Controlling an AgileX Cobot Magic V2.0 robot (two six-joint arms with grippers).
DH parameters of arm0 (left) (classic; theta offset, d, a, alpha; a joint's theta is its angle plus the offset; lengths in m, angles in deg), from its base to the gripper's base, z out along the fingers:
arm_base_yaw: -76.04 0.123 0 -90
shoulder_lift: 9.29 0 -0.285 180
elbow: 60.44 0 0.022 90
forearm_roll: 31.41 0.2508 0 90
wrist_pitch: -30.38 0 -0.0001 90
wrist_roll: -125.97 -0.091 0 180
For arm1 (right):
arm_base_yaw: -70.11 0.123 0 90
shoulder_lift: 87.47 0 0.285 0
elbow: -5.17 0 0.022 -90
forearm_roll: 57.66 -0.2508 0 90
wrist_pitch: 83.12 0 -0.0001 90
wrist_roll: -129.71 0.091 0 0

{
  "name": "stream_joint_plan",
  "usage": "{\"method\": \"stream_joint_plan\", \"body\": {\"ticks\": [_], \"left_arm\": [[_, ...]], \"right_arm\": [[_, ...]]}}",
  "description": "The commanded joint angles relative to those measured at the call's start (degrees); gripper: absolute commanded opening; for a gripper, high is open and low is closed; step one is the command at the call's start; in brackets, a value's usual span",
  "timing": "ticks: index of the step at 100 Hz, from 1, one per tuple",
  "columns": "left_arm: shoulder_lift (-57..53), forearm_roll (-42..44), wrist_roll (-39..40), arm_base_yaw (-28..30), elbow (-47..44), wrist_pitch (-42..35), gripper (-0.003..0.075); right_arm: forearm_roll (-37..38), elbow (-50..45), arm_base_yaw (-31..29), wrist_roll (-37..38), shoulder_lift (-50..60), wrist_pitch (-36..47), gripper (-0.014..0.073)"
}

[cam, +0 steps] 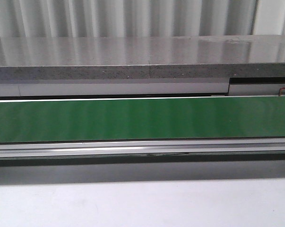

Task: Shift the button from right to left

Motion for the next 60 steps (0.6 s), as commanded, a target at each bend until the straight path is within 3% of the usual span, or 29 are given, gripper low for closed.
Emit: {"method": "stream_joint_plan", "body": {"ticks": [1,60], "left_arm": [[-2.0,-0.3,0.5,-0.5,-1.4,-4.9,-0.0020],[-2.0,-0.3,0.5,-0.5,-1.4,-4.9,-0.0020]], "right_arm": [[0.7,-0.5,0.0,1.1,2.2,6.0,-0.0068],[-0.4,-2.8,0.0,1.4,3.0,8.1,-0.0068]]}}
